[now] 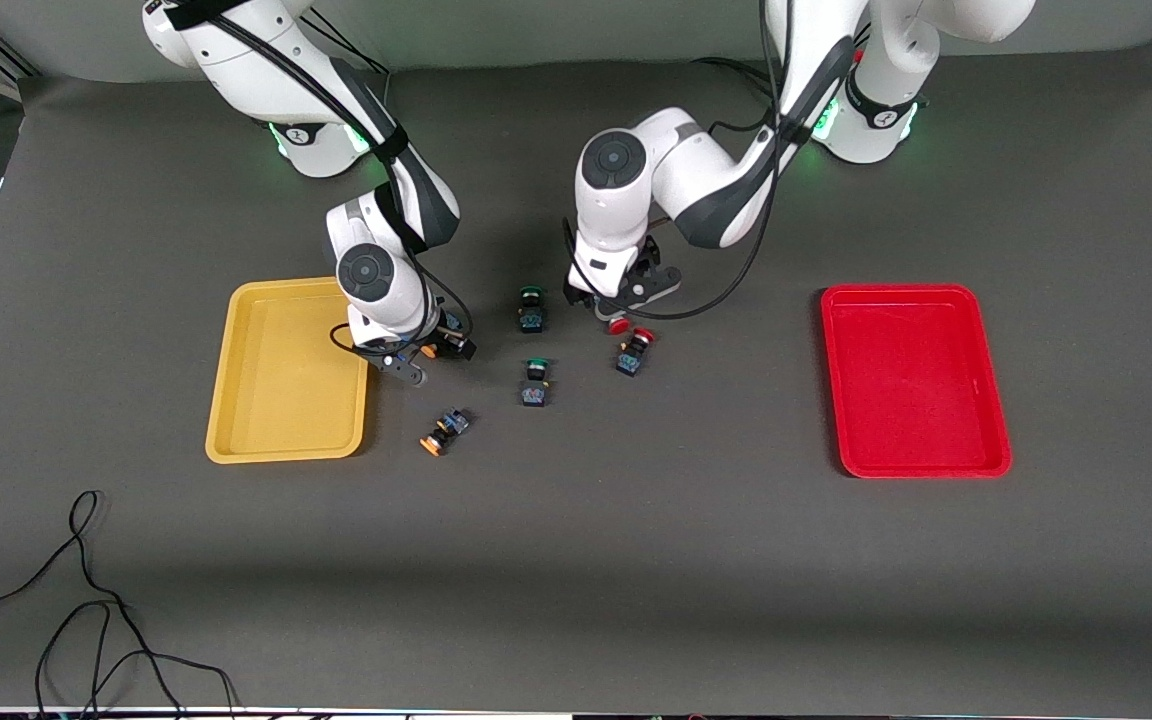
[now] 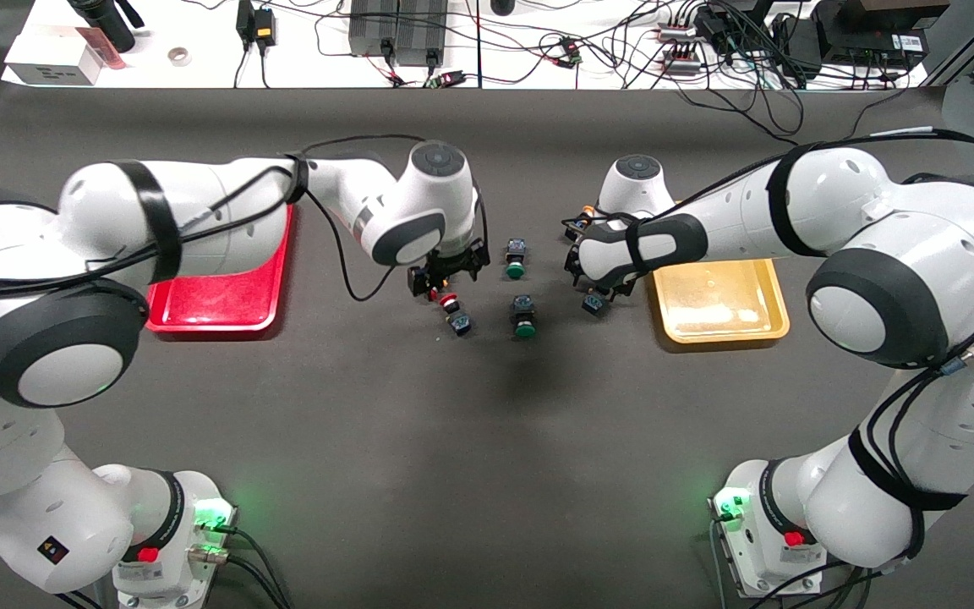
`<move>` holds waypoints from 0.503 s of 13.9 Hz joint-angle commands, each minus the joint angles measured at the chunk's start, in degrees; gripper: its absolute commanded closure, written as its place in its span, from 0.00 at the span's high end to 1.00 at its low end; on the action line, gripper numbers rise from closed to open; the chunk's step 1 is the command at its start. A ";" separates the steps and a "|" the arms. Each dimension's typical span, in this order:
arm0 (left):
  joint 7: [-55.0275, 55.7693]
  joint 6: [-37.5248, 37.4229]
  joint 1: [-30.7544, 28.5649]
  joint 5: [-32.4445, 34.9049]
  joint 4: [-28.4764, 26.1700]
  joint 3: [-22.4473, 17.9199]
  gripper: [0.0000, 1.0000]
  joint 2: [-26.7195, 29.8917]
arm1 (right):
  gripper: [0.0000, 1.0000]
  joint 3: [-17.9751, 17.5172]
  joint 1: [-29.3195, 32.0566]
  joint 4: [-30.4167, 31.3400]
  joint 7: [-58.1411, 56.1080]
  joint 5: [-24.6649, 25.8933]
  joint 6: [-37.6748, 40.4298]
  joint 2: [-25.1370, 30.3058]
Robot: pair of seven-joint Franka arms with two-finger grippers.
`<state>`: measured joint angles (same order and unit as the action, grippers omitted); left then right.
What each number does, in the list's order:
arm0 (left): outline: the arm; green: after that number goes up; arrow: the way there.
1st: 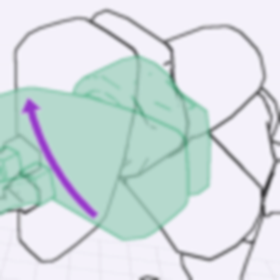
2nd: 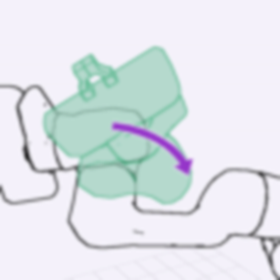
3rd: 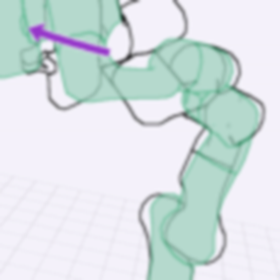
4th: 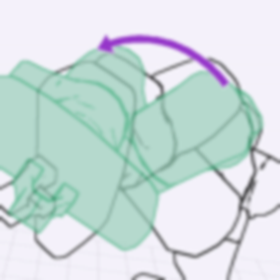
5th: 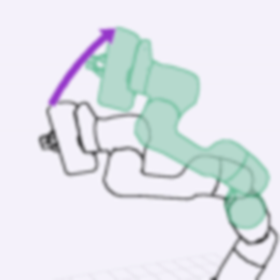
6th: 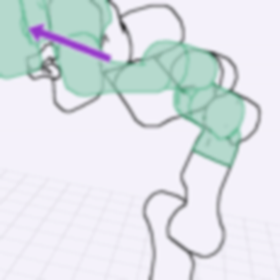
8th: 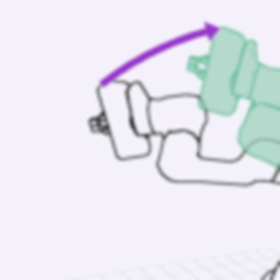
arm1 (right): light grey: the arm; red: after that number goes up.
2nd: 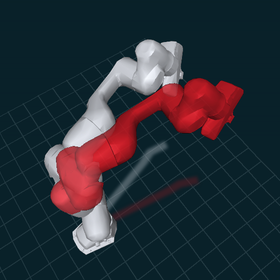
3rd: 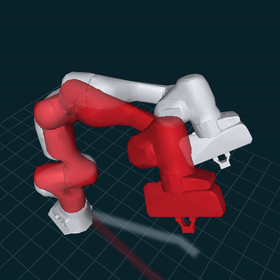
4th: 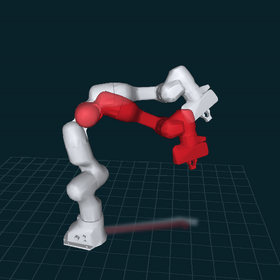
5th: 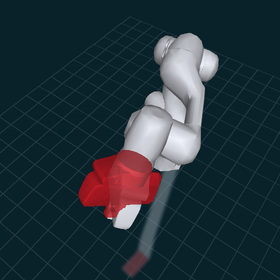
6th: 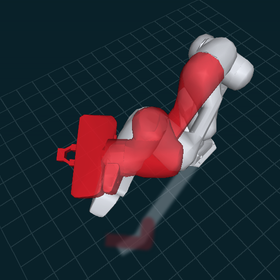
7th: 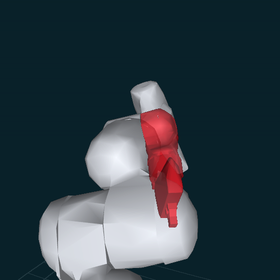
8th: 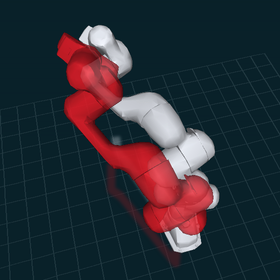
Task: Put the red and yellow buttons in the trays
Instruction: 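Grasp a yellow button with the right gripper while the left gripper grasps a red button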
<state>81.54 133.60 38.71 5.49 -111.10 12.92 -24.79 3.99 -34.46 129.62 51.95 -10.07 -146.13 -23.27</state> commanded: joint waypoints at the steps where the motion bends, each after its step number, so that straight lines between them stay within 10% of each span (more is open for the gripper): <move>1: 4.67 4.46 0.57 2.94 -0.35 -0.26 1.00 -4.02 | 0.17 0.93 -0.70 -0.59 1.14 -1.00 1.72 0.68; 7: 4.85 7.82 0.66 4.61 0.00 -0.44 0.99 -8.43 | 0.12 3.92 -0.35 -1.73 -0.17 -1.00 13.04 9.00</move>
<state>84.61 141.27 38.73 8.77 -111.51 12.86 -33.27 5.96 -34.45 127.86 52.05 -10.13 -138.69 -20.01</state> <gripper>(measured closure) 0.000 0.595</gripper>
